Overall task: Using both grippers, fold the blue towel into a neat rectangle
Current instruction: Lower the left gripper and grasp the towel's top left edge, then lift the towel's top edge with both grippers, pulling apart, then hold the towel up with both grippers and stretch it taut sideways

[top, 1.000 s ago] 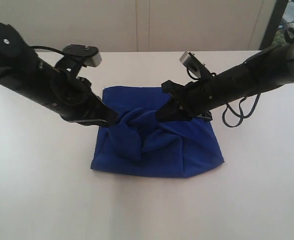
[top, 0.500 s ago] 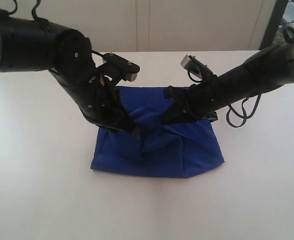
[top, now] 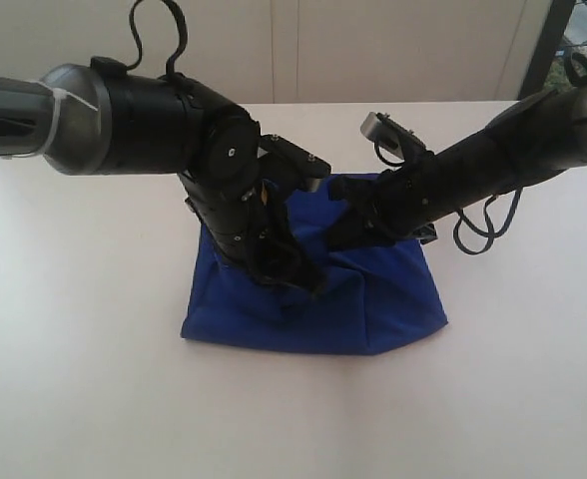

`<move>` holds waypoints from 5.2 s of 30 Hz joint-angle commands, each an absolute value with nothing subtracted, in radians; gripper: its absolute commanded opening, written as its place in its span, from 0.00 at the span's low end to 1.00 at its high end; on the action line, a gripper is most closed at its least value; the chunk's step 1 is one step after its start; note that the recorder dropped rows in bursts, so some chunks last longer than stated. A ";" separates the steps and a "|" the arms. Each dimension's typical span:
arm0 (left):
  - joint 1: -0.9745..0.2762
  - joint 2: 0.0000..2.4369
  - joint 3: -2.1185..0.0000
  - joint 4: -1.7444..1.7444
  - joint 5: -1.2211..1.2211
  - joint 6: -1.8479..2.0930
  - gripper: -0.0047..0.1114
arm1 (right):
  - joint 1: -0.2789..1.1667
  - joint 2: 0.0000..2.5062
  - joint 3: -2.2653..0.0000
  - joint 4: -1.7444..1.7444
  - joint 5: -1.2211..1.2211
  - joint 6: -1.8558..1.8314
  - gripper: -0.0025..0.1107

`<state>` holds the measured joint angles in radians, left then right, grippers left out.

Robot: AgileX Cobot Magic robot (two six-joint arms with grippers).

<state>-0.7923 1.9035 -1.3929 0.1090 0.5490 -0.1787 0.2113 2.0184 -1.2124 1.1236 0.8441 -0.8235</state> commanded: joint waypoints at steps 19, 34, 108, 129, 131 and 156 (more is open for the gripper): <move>-0.800 1.886 -1.399 0.197 0.616 -0.184 0.04 | 0.208 2.014 -1.208 1.120 0.842 -0.825 0.02; -0.736 1.717 -1.399 0.308 0.782 -0.296 0.04 | 0.150 1.966 -1.212 1.085 0.804 -0.830 0.02; -0.793 1.108 -1.247 -0.097 0.958 -0.210 0.04 | 0.091 0.916 -1.160 0.542 1.221 -0.515 0.02; -0.793 1.106 -1.144 -0.099 0.794 -0.210 0.04 | 0.091 0.909 -1.056 0.454 1.221 -0.414 0.02; -0.793 1.106 -1.128 -0.097 0.764 -0.210 0.04 | 0.091 0.921 -1.040 0.454 1.199 -0.414 0.02; -0.622 1.345 -1.112 0.270 0.231 -0.422 0.04 | 0.091 1.320 -1.097 0.473 0.746 -0.414 0.02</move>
